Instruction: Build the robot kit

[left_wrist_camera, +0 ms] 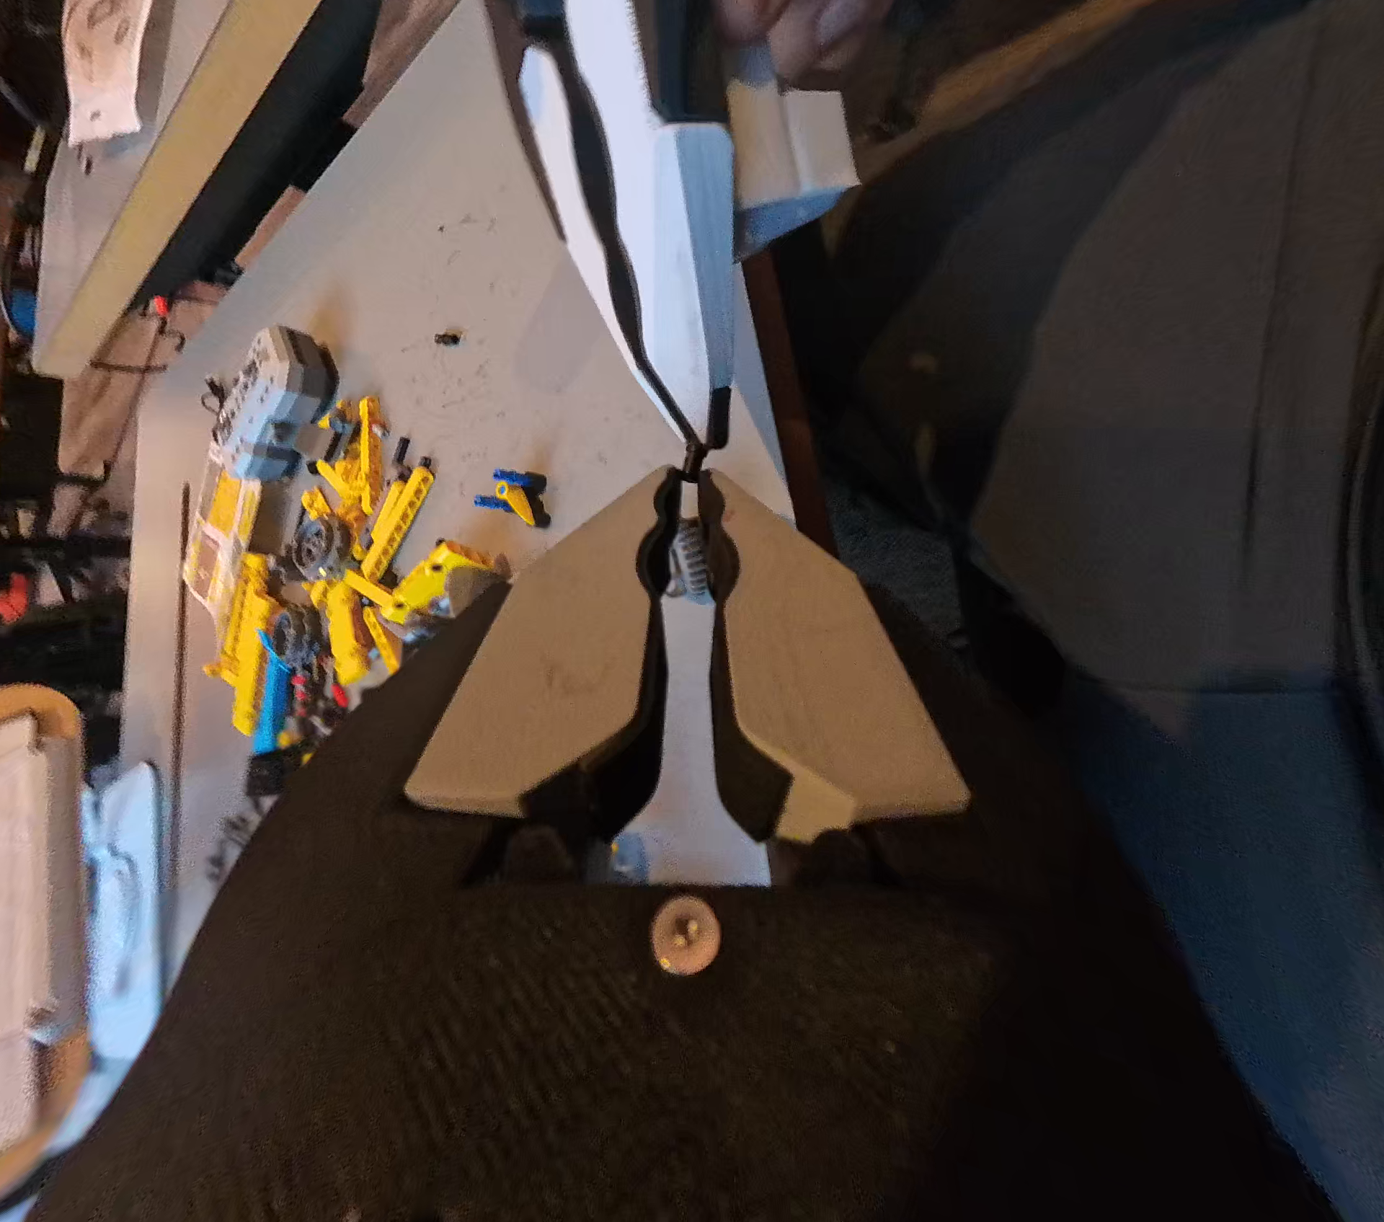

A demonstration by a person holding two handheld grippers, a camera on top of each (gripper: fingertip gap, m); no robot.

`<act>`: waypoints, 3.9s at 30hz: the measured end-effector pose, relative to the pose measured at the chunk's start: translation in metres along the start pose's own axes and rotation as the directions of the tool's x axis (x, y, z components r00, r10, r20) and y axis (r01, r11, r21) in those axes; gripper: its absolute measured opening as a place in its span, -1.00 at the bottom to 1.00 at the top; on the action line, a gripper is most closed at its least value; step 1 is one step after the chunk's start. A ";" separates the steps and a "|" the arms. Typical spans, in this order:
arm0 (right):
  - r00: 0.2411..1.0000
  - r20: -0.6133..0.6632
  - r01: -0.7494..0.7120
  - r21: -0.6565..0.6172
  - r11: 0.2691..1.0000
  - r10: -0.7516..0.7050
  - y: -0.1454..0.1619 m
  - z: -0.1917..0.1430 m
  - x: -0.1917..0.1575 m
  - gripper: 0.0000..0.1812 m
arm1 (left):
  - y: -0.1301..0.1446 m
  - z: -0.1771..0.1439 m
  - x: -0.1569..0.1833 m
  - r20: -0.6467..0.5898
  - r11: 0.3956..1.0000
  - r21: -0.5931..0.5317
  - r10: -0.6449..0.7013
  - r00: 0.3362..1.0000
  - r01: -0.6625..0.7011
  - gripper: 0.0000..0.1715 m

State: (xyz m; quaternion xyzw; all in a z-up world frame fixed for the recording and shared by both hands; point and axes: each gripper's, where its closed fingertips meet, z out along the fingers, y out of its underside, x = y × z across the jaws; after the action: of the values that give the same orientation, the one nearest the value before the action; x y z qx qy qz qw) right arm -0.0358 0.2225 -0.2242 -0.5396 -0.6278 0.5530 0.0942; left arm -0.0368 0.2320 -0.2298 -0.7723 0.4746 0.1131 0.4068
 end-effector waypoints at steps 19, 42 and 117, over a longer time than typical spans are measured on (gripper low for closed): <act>0.989 -0.022 0.147 0.099 0.984 -0.145 0.000 0.001 -0.014 -0.93 | -0.001 -0.013 0.017 -0.096 0.773 0.287 -0.565 0.820 0.566 -0.97; 0.986 -0.109 0.133 0.040 0.990 -0.128 0.011 0.003 0.007 -0.95 | 0.038 0.003 -0.005 0.094 0.884 0.024 -0.467 0.879 0.467 -0.77; 0.817 -0.202 0.294 -0.659 0.692 -0.540 0.006 0.014 0.041 -0.96 | 0.034 0.021 -0.002 -0.416 0.634 -0.132 -0.733 0.538 0.762 -0.92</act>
State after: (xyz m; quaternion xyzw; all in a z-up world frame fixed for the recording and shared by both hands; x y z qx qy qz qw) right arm -0.0592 0.2447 -0.2534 -0.4769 -0.8463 0.1718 0.1639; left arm -0.0614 0.2413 -0.2599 -0.8911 0.1801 -0.2610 0.3245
